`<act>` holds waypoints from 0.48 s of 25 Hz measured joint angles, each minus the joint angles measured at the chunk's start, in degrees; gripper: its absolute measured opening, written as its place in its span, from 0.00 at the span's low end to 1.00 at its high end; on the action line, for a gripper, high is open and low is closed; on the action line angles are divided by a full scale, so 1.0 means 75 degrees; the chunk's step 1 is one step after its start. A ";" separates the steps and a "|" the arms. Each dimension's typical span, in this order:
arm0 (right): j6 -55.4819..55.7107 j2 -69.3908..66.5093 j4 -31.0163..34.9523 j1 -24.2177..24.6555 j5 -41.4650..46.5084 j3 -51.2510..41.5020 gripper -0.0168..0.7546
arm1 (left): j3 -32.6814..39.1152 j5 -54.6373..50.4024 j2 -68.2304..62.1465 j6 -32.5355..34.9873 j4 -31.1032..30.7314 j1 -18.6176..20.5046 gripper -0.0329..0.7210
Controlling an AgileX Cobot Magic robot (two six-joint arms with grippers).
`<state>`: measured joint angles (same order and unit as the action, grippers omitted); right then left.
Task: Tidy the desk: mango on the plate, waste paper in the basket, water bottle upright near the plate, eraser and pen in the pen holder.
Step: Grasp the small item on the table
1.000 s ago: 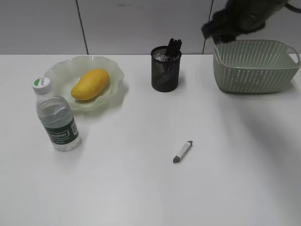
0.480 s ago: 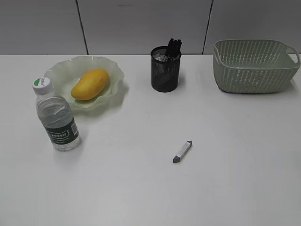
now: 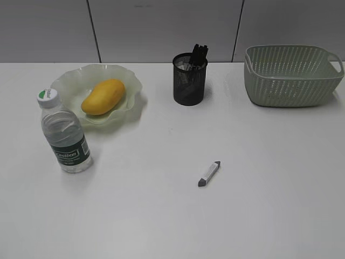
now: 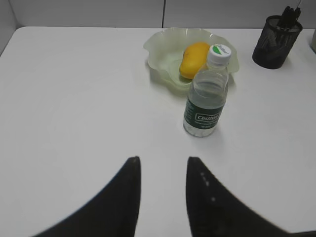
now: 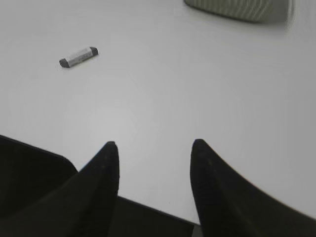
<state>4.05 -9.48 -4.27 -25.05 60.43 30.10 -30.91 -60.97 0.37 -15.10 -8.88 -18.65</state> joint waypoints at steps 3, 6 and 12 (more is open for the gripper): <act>-0.0096 0.0395 0.0018 0.0000 -0.0083 -0.0048 0.52 | 0.0000 0.0000 0.0000 0.0000 0.0022 0.0000 0.36; -0.0122 0.0629 0.0034 0.0000 -0.0083 -0.0114 0.52 | 0.0000 0.0000 0.0000 0.0000 0.0022 0.0000 0.36; -0.0155 0.1314 0.0033 0.0000 -0.0084 -0.0120 0.52 | 0.0000 0.0020 -0.0641 0.0000 0.0044 0.0000 0.36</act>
<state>2.89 0.38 -4.03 -25.05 59.81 29.20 -30.91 -60.82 -4.44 -15.10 -8.55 -18.65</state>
